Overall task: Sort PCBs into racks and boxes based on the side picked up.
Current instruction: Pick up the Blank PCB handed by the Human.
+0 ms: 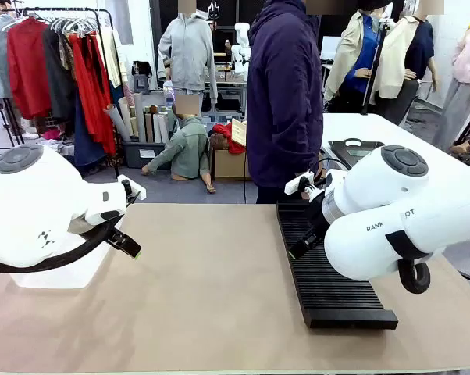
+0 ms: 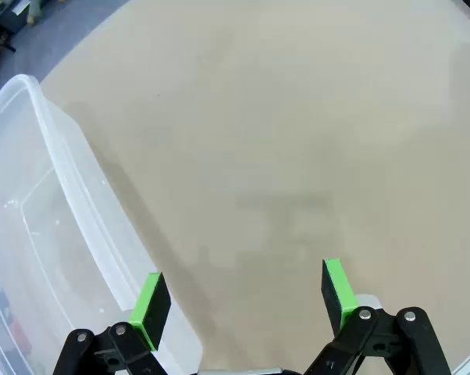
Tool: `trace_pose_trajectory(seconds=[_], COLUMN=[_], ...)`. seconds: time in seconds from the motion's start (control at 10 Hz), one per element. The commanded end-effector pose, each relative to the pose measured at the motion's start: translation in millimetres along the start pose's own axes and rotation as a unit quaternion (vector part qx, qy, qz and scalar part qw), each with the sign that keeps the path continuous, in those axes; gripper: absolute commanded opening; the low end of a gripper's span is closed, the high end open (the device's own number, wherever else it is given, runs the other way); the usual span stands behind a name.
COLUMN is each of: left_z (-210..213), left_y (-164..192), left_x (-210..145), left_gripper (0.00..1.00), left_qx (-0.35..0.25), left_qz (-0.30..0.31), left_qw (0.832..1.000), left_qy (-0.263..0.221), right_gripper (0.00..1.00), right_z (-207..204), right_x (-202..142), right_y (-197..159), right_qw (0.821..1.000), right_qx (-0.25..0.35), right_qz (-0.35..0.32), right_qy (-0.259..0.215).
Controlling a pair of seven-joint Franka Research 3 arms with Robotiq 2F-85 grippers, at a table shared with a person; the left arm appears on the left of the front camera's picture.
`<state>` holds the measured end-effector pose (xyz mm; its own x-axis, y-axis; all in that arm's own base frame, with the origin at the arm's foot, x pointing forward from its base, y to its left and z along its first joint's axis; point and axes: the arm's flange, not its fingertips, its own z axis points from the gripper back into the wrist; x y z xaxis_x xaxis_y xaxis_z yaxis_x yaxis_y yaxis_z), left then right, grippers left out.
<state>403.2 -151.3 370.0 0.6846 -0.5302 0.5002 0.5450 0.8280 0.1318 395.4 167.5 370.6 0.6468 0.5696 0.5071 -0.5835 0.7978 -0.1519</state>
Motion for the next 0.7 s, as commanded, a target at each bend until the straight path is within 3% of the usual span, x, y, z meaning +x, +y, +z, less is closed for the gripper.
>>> trace_pose_trajectory(seconds=[0.0, 0.6], left_z=[0.1, 0.1], left_y=[0.0, 0.0], left_x=[0.1, 0.1], left_gripper=[1.0, 1.0], left_qx=[0.0, 0.0], left_qz=[0.0, 0.0], left_qw=[1.0, 1.0], left_qy=[0.0, 0.0], right_gripper=[1.0, 1.0], right_z=[0.0, 0.0], right_x=[0.0, 0.0], right_y=[0.0, 0.0], right_qw=[1.0, 1.0], right_qx=[0.0, 0.0], right_qz=[0.0, 0.0], right_qy=[0.0, 0.0])
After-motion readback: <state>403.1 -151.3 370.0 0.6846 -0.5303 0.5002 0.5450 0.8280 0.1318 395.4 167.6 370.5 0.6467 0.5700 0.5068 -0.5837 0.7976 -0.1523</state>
